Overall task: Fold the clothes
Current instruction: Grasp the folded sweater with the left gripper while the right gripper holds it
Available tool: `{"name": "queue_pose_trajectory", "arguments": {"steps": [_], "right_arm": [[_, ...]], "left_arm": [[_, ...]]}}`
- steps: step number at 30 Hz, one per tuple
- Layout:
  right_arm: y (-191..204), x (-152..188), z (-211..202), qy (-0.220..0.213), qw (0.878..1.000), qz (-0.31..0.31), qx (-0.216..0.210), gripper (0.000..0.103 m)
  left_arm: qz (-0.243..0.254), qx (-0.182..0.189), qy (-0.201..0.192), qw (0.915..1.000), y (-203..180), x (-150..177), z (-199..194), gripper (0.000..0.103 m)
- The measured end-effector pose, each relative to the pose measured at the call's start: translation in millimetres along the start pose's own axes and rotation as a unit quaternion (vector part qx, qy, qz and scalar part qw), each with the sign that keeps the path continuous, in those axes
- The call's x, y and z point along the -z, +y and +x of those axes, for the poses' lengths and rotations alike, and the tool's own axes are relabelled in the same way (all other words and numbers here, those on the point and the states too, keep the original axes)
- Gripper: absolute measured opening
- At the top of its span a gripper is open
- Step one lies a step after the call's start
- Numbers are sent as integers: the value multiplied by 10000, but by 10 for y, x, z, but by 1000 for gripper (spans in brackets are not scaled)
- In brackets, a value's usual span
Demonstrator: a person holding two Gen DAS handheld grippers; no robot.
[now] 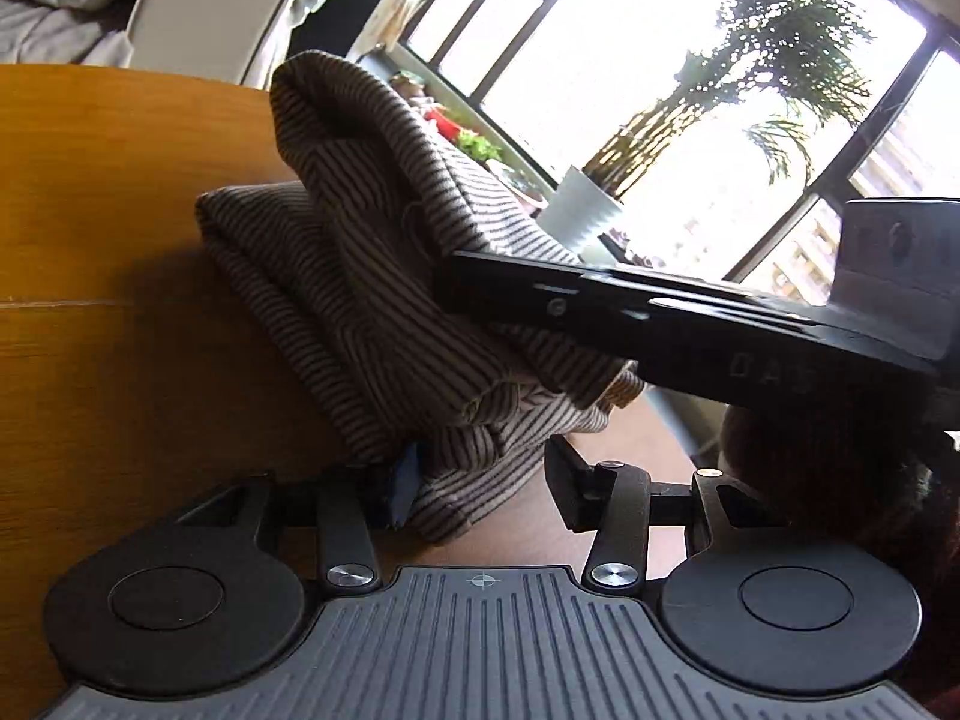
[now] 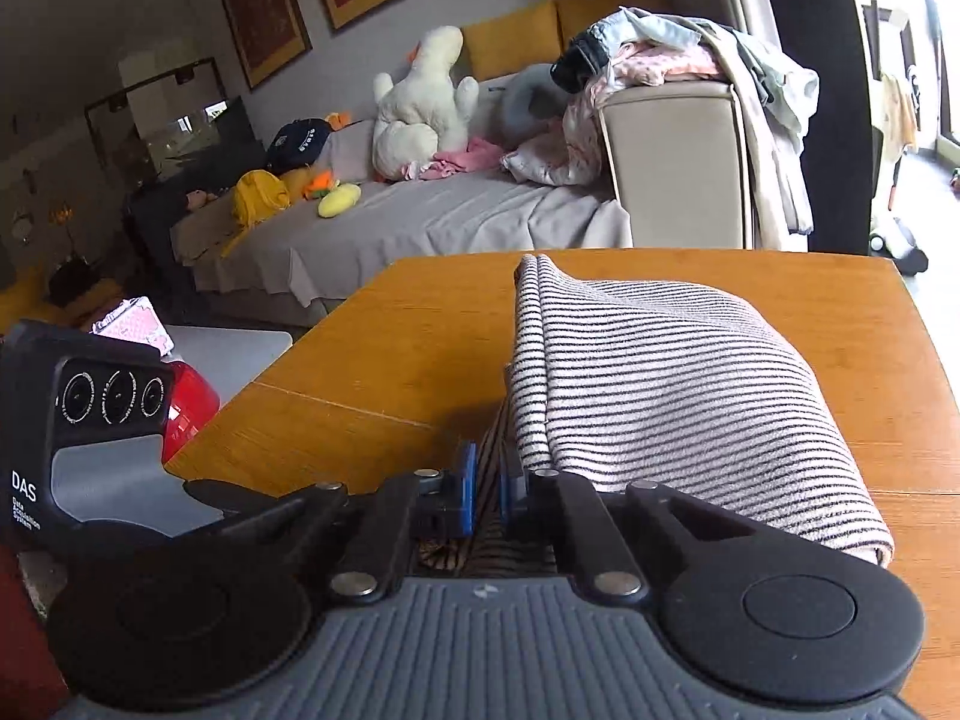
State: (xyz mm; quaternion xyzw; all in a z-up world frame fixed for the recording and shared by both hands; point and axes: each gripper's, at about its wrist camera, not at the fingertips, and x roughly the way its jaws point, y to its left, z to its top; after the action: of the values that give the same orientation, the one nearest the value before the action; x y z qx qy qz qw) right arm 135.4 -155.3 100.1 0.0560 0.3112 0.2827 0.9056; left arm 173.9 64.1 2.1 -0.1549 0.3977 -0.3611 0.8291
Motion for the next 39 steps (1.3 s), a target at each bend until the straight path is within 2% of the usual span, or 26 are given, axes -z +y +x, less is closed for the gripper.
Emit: {"name": "queue_pose_trajectory", "arguments": {"steps": [1,2,4,5,6,9,12,15,17,18,20,22,24,27,28,34,37,39], "right_arm": [[28,-11,-61,-93,9999,-57,-23,10],[68,-26,-138,-240,9995,-192,1,16],[154,-53,-289,-541,9972,-506,101,44],[207,-51,-355,-698,9939,-794,302,66],[243,-37,-408,-803,9901,-1050,471,72],[318,34,-532,-935,9775,-1640,940,72],[394,199,-594,-877,9648,-2170,1201,71],[464,383,-502,-632,9602,-2480,1119,72],[494,465,-348,-491,9566,-2634,1149,72],[465,462,-285,-434,9591,-2563,1123,64],[307,334,-232,-384,9740,-2008,973,35],[148,164,-326,-533,9873,-1356,638,21],[81,5,-447,-745,9916,-970,419,11],[44,-203,-534,-876,9950,-446,-143,11],[55,-239,-506,-821,9956,-398,-232,11],[61,-150,-136,-99,9990,-279,-340,12],[87,-32,47,241,9983,-485,-219,13],[104,21,81,305,9977,-589,-169,13]], "left_arm": [[20,-13,6,10000,-4,0,-6,50],[30,-17,12,10000,-5,-4,-8,50],[22,-9,21,10000,-2,-12,-9,50],[27,-13,20,10000,-5,-10,-8,50],[38,-18,18,10000,-11,-9,-7,50],[54,-70,3,10000,-14,-13,-44,50],[23,-129,-121,9998,27,-33,-174,52],[-287,-140,-430,9986,176,-85,-385,51],[-408,-110,-494,9979,216,-134,-395,51],[-450,-91,-506,9977,226,-160,-385,51],[-534,-54,-530,9972,248,-210,-365,50],[-501,-32,-458,9977,224,-213,-297,47],[-445,-9,-385,9983,199,-180,-246,46],[-289,44,-356,9989,118,-156,-174,38],[-202,23,-349,9992,74,-149,-140,38],[304,-191,-335,9988,-117,-73,-11,41],[483,-274,-334,9979,-163,-20,5,45],[612,-381,-301,9969,-189,13,-20,48]]}}
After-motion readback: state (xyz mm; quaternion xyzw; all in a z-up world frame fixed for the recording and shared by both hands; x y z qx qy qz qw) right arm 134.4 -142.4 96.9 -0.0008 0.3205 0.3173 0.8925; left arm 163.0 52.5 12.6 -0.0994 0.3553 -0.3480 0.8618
